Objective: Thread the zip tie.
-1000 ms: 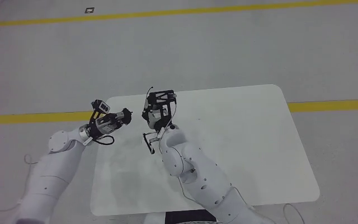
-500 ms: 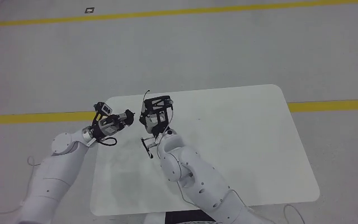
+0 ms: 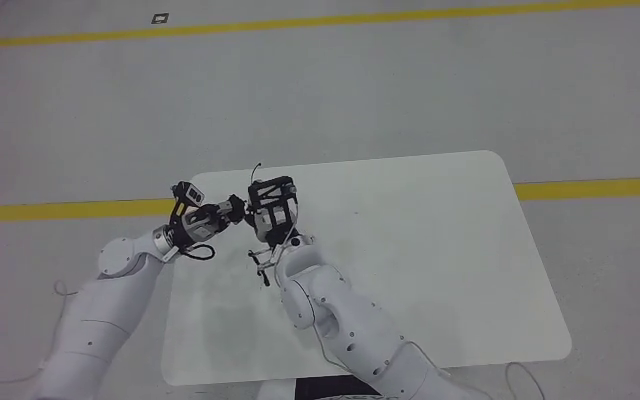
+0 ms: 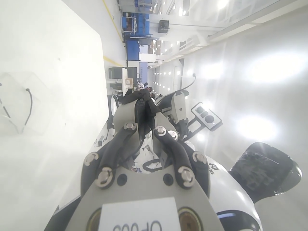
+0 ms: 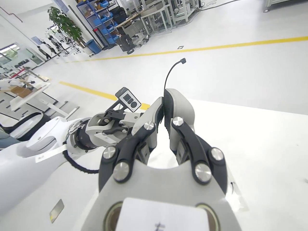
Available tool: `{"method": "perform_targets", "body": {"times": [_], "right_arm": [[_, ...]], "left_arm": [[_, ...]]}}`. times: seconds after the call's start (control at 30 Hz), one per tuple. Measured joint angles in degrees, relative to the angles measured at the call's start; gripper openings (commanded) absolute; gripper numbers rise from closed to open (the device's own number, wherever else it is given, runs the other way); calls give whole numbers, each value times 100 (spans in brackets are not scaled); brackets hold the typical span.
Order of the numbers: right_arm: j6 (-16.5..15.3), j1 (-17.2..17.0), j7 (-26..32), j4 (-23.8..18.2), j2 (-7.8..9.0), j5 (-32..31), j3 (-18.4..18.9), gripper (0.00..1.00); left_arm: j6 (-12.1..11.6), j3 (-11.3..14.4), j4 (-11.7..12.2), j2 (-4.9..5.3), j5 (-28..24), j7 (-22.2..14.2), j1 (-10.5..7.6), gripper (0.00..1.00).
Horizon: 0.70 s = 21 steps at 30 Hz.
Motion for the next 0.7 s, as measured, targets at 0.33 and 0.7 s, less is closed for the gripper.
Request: {"method": "perform_targets", "body": {"times": [0.33, 0.7], "right_arm": [[-2, 72, -99, 223, -68, -330, 62, 0], [-75, 115, -45, 343, -80, -184, -7, 0]], "left_arm": [[-23, -66, -79, 0, 82, 66, 70, 0], [-22, -65, -78, 0, 81, 65, 69, 0]]}}
